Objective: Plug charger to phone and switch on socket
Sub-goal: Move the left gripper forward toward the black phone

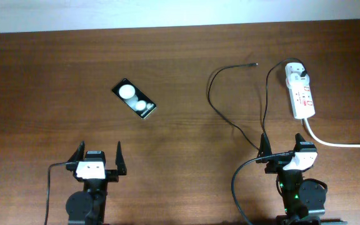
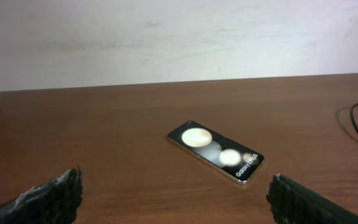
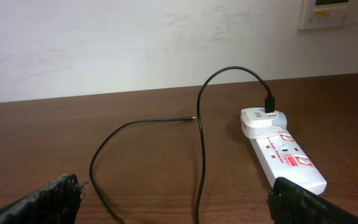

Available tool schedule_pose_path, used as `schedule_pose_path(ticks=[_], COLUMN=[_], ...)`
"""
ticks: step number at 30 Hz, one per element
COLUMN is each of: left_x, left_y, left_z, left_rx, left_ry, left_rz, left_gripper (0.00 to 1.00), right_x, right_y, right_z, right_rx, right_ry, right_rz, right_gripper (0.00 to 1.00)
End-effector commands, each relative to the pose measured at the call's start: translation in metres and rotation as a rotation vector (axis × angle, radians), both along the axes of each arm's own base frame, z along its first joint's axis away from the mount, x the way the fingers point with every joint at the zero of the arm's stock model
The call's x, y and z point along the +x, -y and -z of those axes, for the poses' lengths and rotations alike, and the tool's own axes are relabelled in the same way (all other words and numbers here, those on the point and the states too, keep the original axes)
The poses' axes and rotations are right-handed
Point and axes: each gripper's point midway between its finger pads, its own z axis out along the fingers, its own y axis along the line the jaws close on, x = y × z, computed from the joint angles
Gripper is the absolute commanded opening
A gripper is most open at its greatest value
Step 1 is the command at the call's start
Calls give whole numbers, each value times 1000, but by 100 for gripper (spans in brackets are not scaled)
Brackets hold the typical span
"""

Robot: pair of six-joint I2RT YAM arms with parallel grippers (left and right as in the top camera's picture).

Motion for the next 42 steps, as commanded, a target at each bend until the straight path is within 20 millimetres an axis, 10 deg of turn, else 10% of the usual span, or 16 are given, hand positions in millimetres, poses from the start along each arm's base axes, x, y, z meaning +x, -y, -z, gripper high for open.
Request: schedule_pose_path(ticks=[1, 7, 33, 42], left_x=[-2, -10, 21, 15], left_y=[-1, -1, 13, 48], left_z=[0, -37, -28, -32], left_rx=[-12, -13, -66, -180], left_ry=[-42, -32, -353, -366], left_rz=[-5, -1, 51, 232], left_gripper=[99, 99, 99, 99], right_x=[0, 0, 0, 0], right_y=[-3, -3, -3, -3], right_z=[3, 3, 3, 3], right_rx=[1, 1, 1, 1], right_ry=[-2, -2, -2, -2], right_rz=[-15, -15, -15, -15], right_gripper=[99, 99, 99, 99])
